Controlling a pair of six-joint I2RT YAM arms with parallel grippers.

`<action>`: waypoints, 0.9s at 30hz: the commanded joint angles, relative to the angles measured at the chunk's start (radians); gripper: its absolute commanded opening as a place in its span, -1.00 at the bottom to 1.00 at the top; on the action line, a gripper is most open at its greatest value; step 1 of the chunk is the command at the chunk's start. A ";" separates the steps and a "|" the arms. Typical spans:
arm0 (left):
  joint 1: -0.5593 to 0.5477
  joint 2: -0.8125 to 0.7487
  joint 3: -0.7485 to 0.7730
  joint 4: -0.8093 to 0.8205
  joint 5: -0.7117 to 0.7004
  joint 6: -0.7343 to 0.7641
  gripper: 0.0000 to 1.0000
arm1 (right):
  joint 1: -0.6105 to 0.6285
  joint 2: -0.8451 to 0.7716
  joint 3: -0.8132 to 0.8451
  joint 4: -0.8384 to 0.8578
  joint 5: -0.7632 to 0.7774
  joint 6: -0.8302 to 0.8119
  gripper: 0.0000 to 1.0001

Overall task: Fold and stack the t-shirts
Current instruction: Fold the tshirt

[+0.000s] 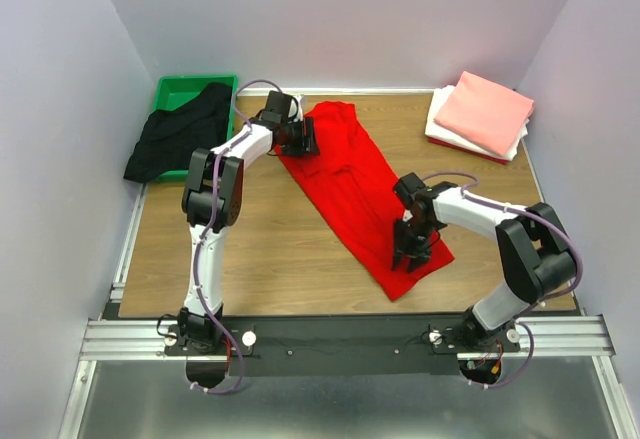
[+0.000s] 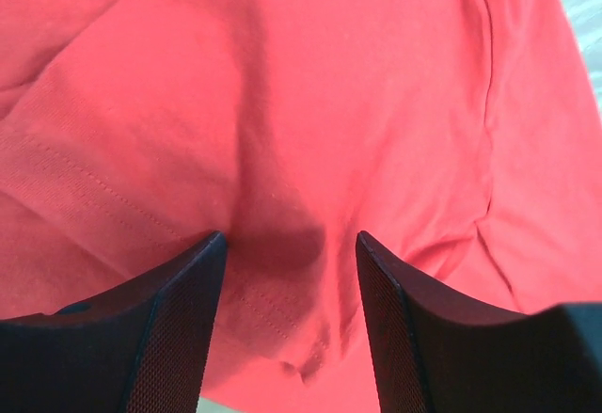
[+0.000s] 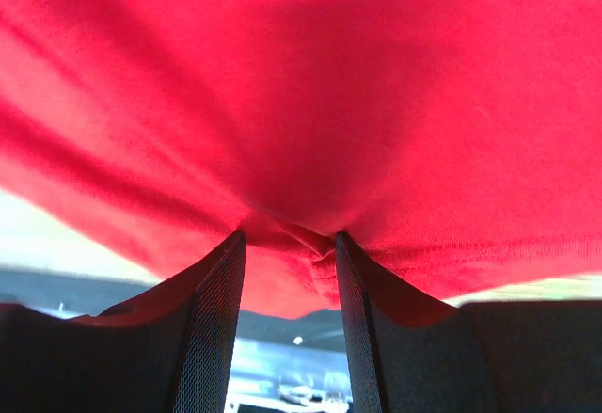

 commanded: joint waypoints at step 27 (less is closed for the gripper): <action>-0.075 -0.046 0.169 -0.026 0.005 -0.012 0.30 | 0.252 0.081 0.303 -0.101 0.062 0.010 0.06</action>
